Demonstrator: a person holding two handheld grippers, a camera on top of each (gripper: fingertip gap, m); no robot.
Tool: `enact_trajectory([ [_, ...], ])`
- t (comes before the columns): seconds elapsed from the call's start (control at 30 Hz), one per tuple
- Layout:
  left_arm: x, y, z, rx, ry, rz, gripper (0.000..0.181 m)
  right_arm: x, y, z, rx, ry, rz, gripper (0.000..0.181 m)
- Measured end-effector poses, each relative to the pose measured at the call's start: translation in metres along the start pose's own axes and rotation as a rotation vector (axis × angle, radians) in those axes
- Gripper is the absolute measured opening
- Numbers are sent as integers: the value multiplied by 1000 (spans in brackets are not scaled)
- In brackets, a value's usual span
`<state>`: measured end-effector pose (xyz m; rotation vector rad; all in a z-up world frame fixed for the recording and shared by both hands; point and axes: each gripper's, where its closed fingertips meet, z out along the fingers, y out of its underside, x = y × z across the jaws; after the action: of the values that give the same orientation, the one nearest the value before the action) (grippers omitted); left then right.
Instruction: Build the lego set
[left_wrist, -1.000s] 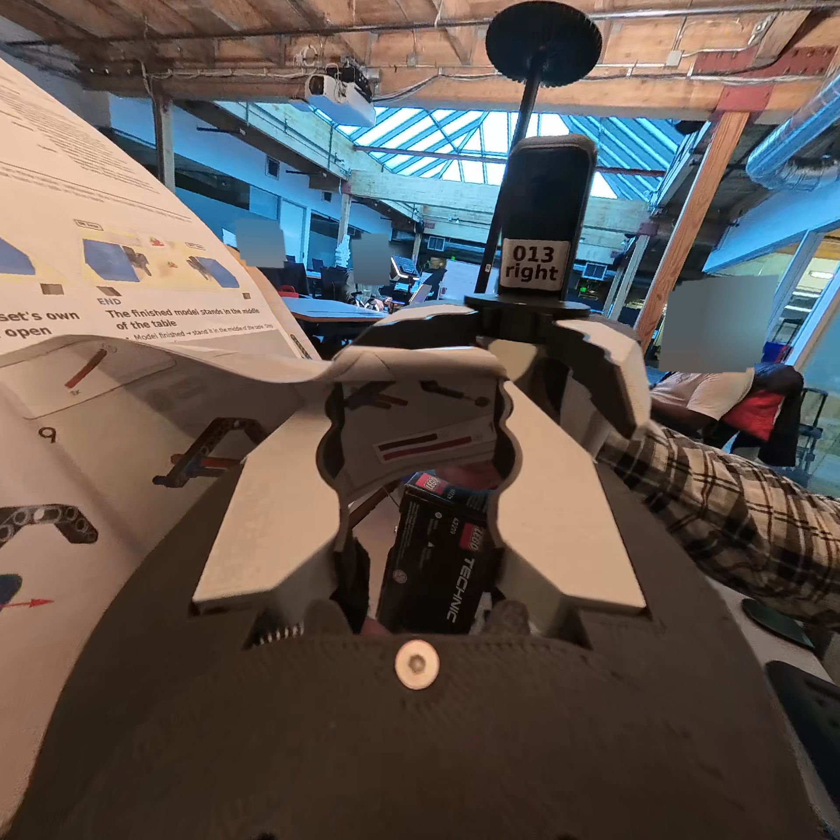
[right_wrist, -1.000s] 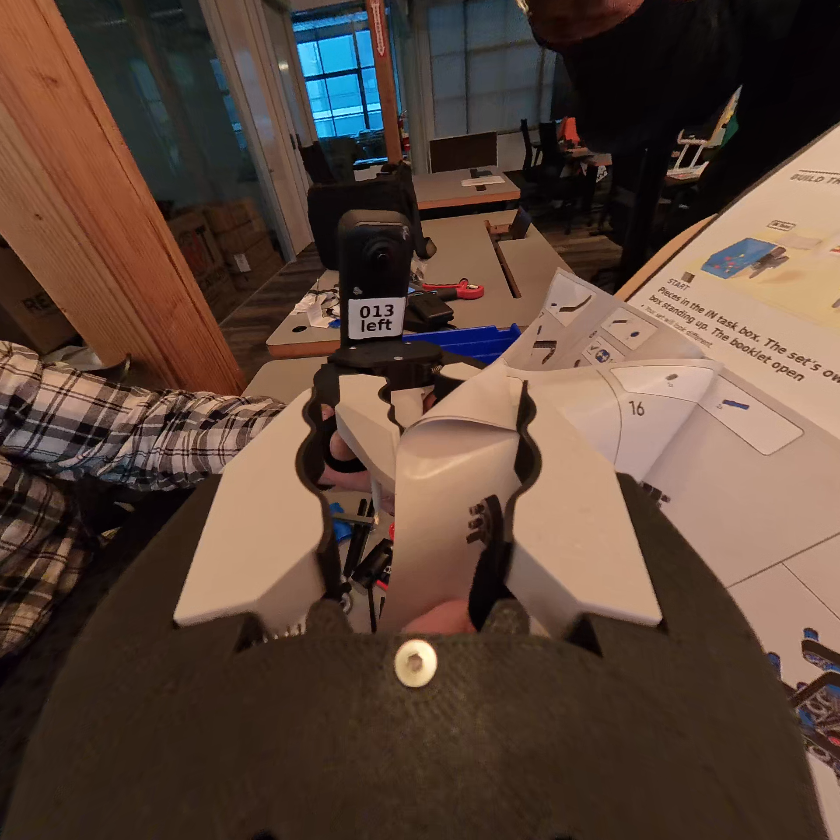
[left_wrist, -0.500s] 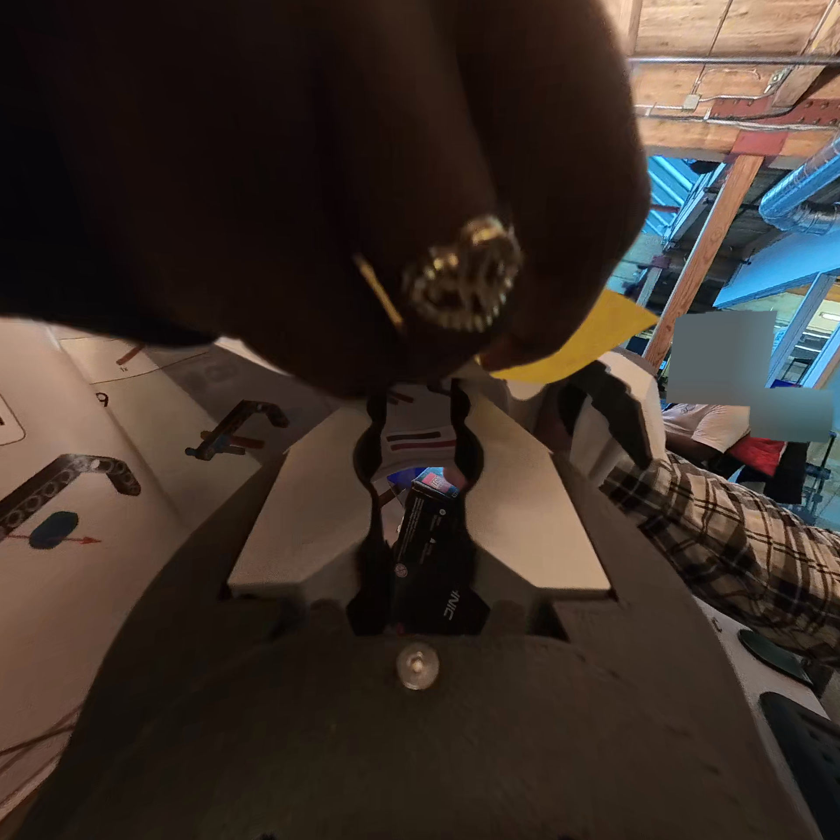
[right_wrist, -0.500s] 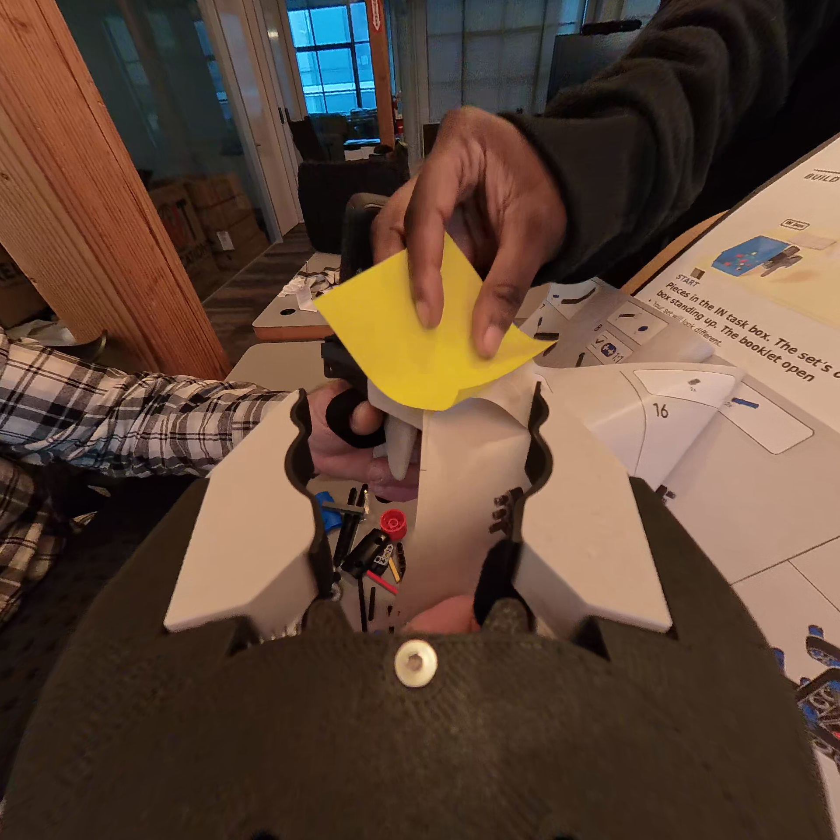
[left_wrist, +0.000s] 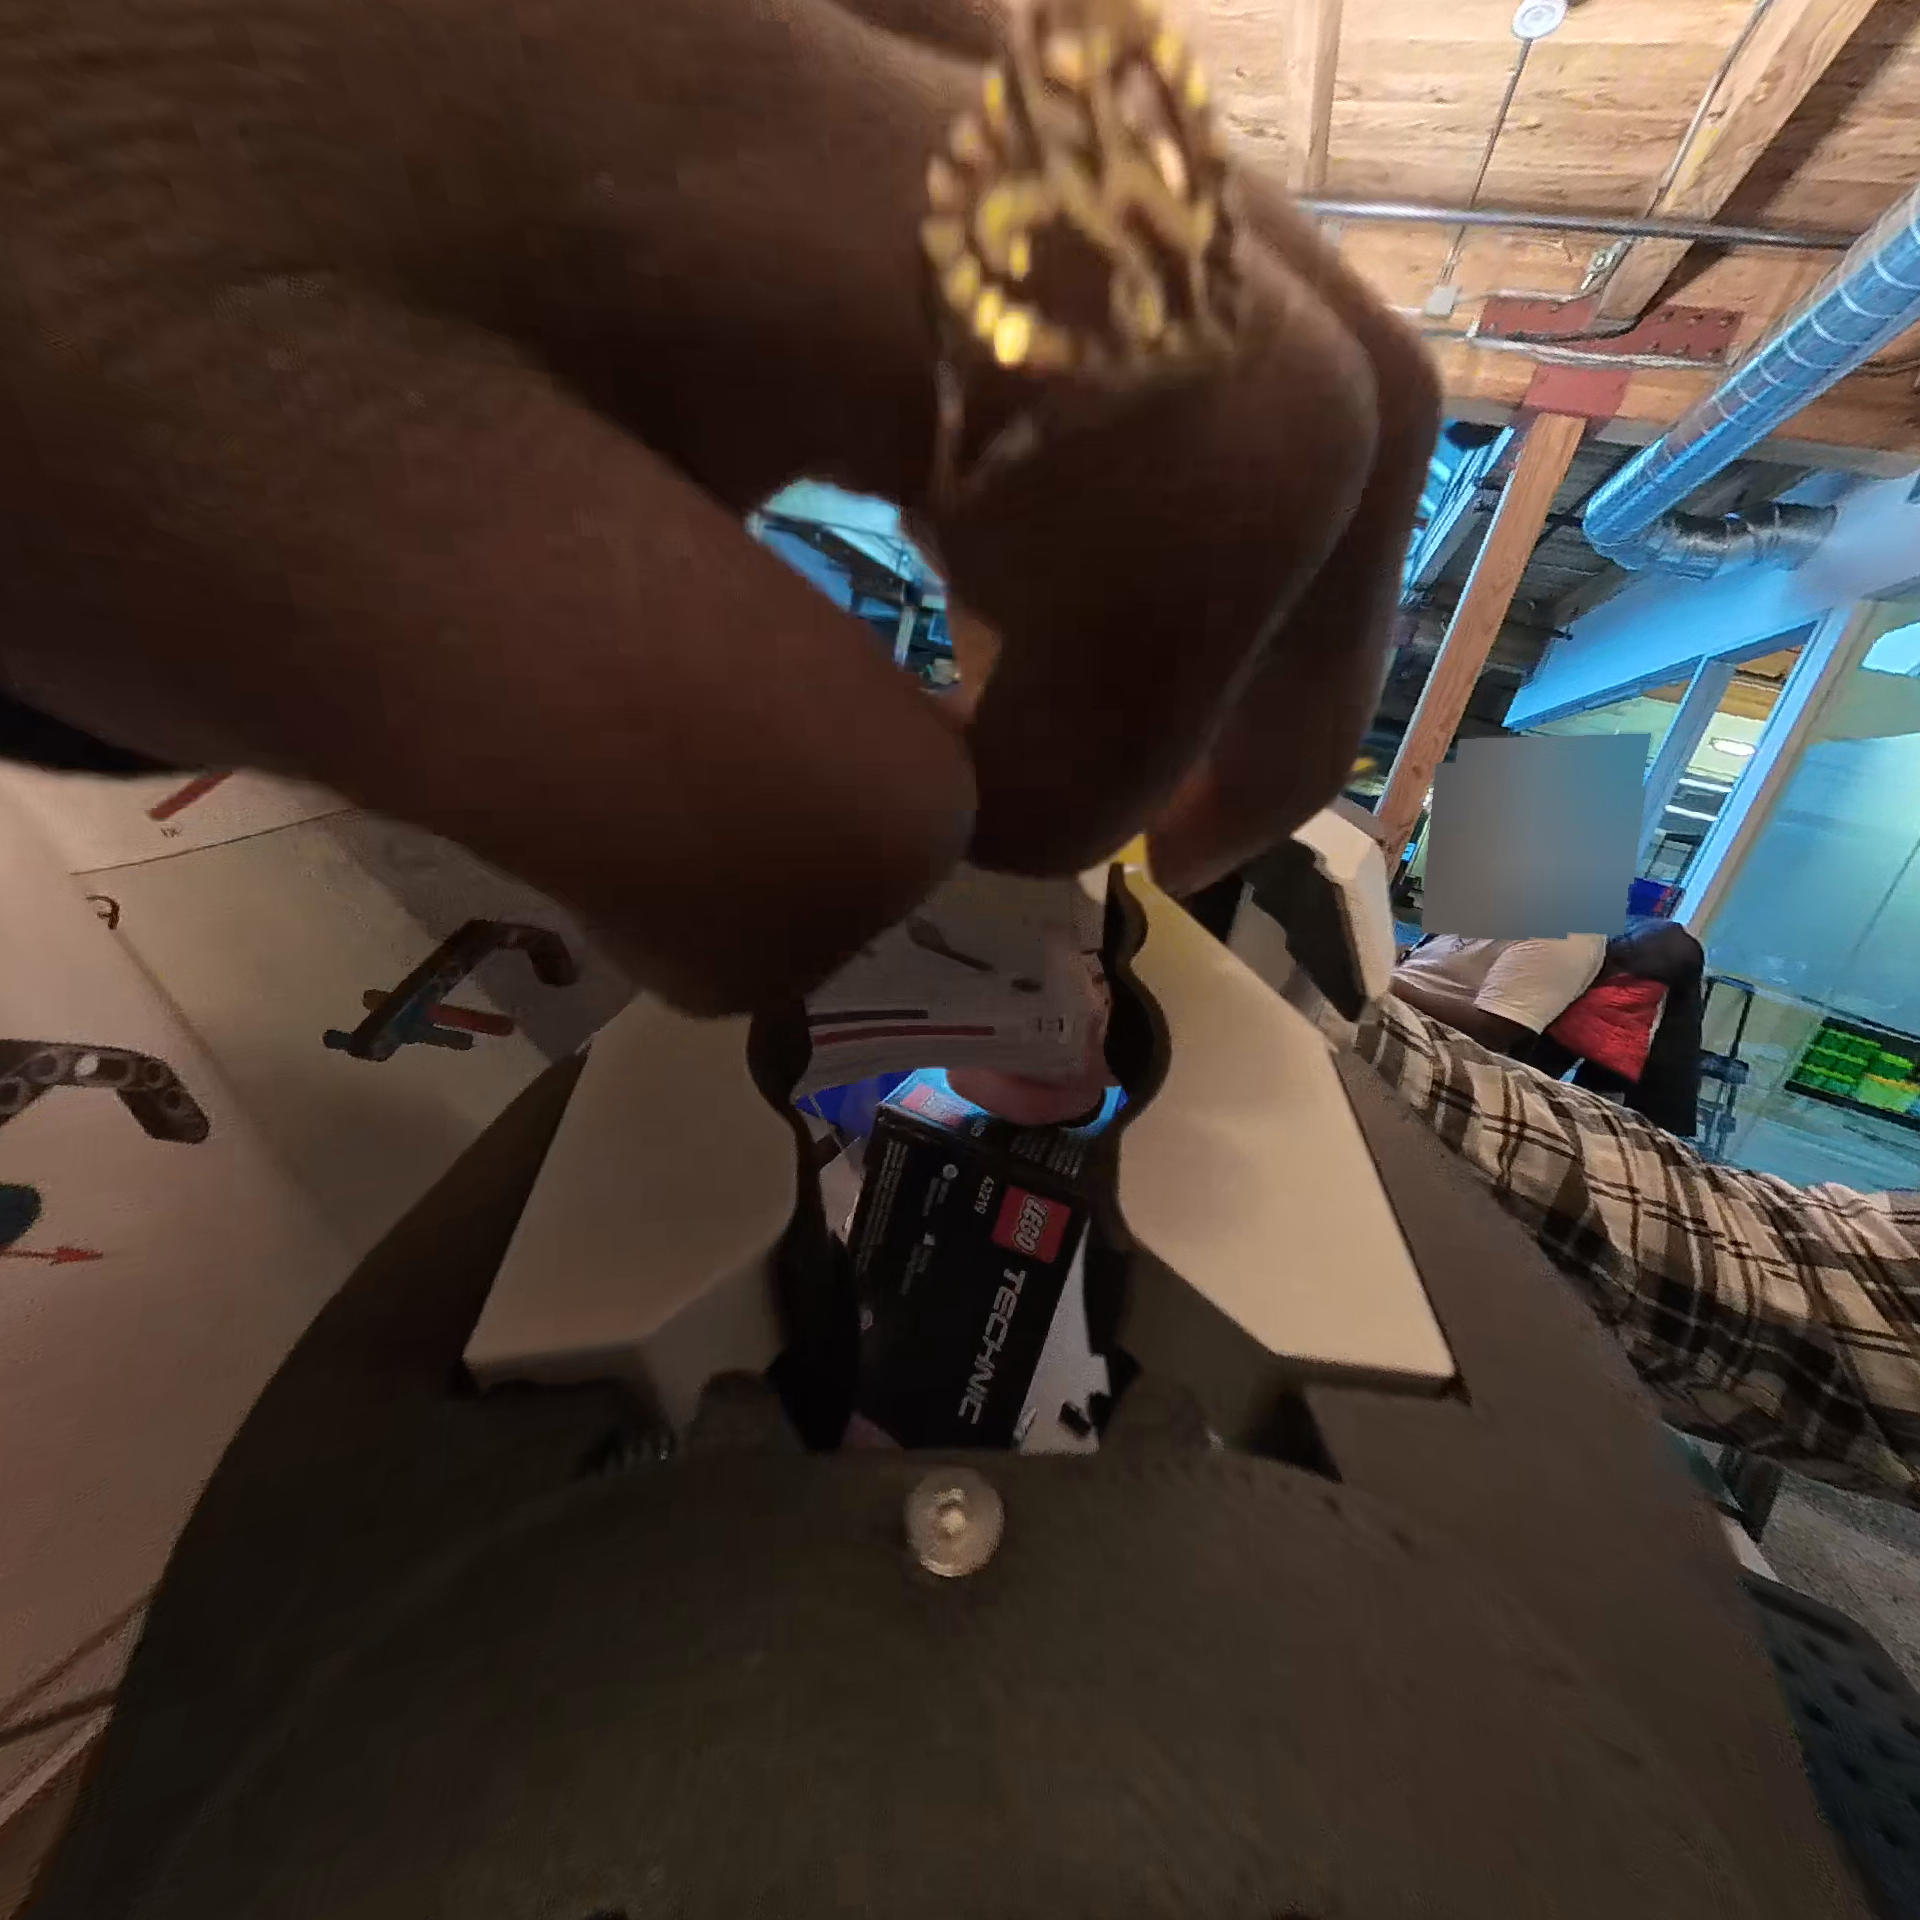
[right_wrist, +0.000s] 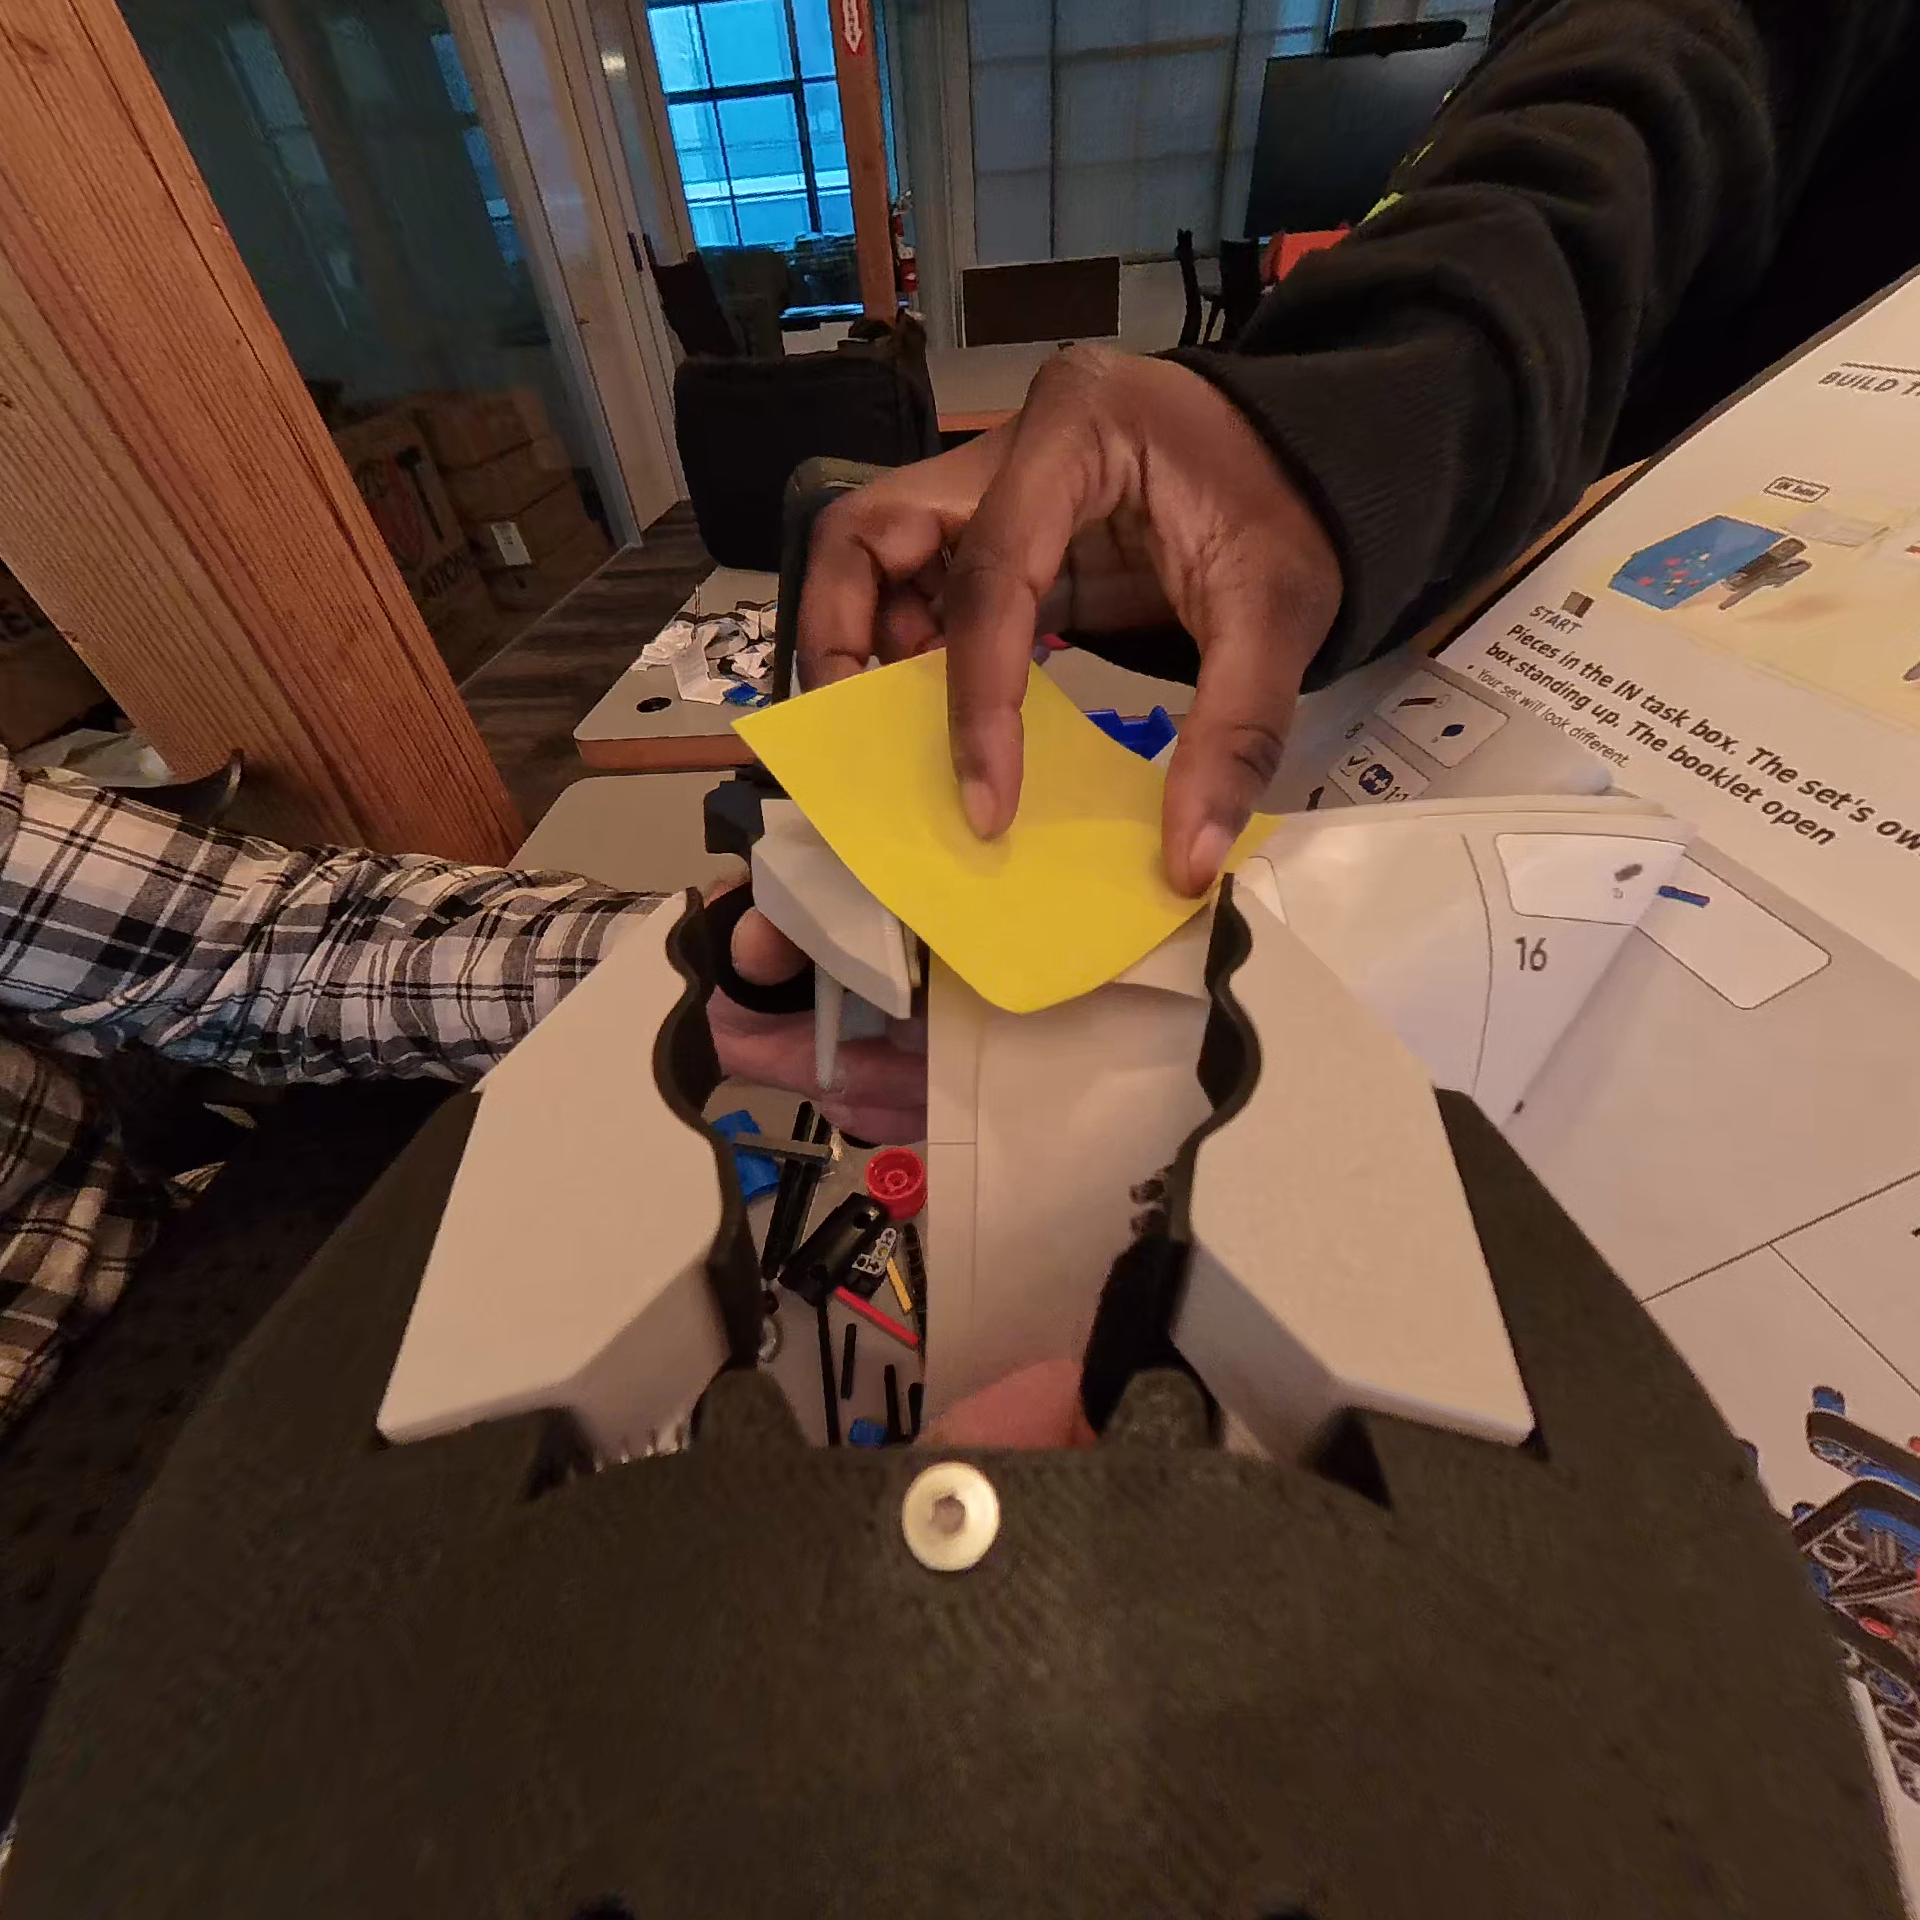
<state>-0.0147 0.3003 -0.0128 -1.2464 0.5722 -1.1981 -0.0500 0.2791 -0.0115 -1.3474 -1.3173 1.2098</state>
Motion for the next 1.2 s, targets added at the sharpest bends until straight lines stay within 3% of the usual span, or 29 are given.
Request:
enact_trajectory([
  [0.1, 1, -3, 0, 19, 5, -18, 54, 0, 0, 0, 1, 0, -3, 94],
  [0.43, -6, -6, -1, 44, -14, -43, 29, 2, -1, -2, 10, 7, 4, 93],
  [0.53, -6, -5, -2, 45, -11, -29, 18, 7, -2, -6, 15, 38, -1, 88],
  [0.67, -11, -7, -5, 58, -17, -41, 6, 22, 1, -14, -15, 153, -52, 64],
  [0.8, -13, -8, -6, 51, -27, -26, 1, 29, -8, -23, -48, 324, -266, 42],
  [0.87, -14, -6, -5, 34, -38, -11, 0, 28, -14, -24, -90, 399, -418, 41],
  [1.03, -14, -7, -2, 27, -45, -11, 0, 26, 5, -8, -382, 507, -823, 38],
  [1.2, -13, -9, -4, 23, -45, -1, 0, 27, -2, -10, -439, 562, -985, 16],
])
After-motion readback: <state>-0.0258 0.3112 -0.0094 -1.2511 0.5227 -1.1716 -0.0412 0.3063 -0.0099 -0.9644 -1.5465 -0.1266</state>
